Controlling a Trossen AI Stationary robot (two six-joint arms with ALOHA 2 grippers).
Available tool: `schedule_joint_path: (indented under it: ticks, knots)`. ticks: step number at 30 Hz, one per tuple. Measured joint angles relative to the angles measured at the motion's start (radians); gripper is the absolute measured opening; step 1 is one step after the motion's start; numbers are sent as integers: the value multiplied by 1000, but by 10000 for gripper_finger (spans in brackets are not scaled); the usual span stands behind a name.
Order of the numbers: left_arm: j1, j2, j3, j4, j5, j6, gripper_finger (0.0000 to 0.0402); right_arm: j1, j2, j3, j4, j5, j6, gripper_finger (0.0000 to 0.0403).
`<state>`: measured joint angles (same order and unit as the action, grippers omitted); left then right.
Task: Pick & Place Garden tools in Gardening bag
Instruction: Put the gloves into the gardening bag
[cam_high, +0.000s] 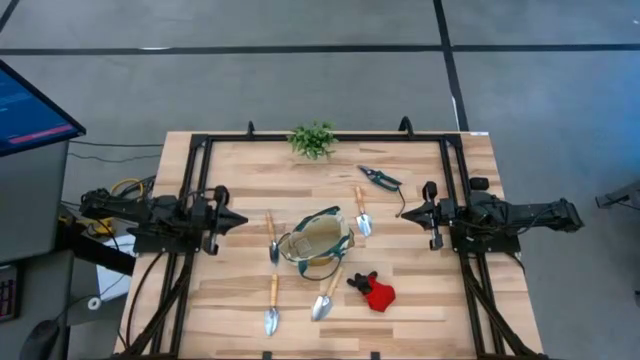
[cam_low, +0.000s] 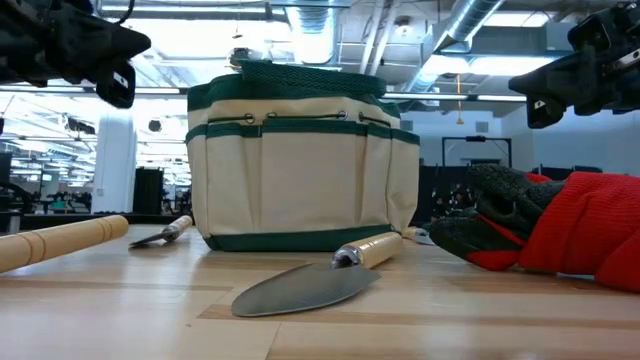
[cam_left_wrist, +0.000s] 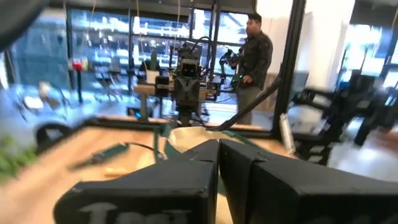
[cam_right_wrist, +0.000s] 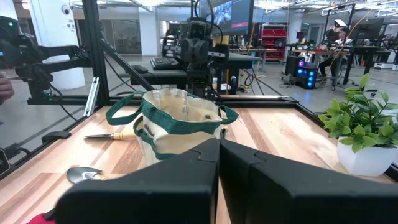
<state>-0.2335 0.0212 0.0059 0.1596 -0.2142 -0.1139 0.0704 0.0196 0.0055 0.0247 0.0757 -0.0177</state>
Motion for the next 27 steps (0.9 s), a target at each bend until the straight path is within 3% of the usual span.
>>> schedule_joint_path:
  ticks: [27]
  knots:
    - [0,0,0,39,-27,39,2,-2,0,0,17,53,-78,0]
